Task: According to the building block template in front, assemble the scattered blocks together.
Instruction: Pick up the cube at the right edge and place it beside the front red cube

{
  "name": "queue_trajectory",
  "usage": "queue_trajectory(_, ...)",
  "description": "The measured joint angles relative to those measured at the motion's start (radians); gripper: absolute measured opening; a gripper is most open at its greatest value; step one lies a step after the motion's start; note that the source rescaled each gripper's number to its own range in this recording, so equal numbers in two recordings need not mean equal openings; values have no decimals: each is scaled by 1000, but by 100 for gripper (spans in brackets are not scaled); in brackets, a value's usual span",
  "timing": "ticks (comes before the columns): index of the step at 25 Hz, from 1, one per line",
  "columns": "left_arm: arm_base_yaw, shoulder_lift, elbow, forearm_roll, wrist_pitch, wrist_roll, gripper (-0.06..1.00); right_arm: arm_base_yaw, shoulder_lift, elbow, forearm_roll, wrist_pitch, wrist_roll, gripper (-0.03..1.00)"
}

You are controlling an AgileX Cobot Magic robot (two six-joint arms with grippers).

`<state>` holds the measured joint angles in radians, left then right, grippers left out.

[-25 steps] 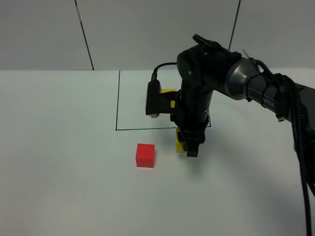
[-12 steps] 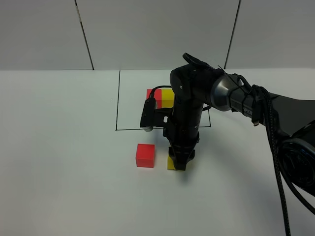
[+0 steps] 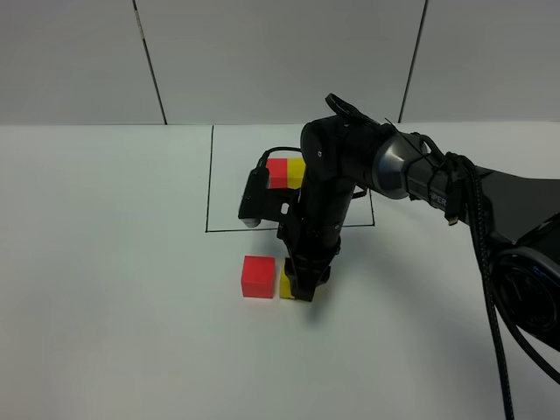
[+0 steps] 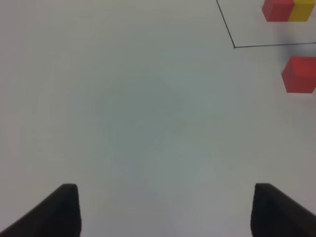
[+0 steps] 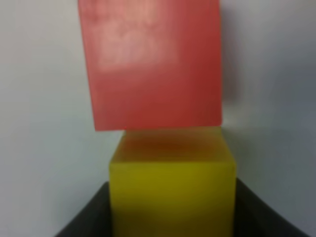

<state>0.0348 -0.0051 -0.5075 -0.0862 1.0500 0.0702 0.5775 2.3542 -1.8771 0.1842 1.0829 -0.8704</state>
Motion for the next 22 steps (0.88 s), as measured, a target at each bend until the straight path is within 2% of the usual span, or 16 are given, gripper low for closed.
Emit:
queue_trajectory(13,0,0,0,1,0,1,62,25,10,-8,-4,-24,-4,25)
queue_trajectory(22,0,0,0,1,0,0,62,33,10,-9,-32,-10,-79,25)
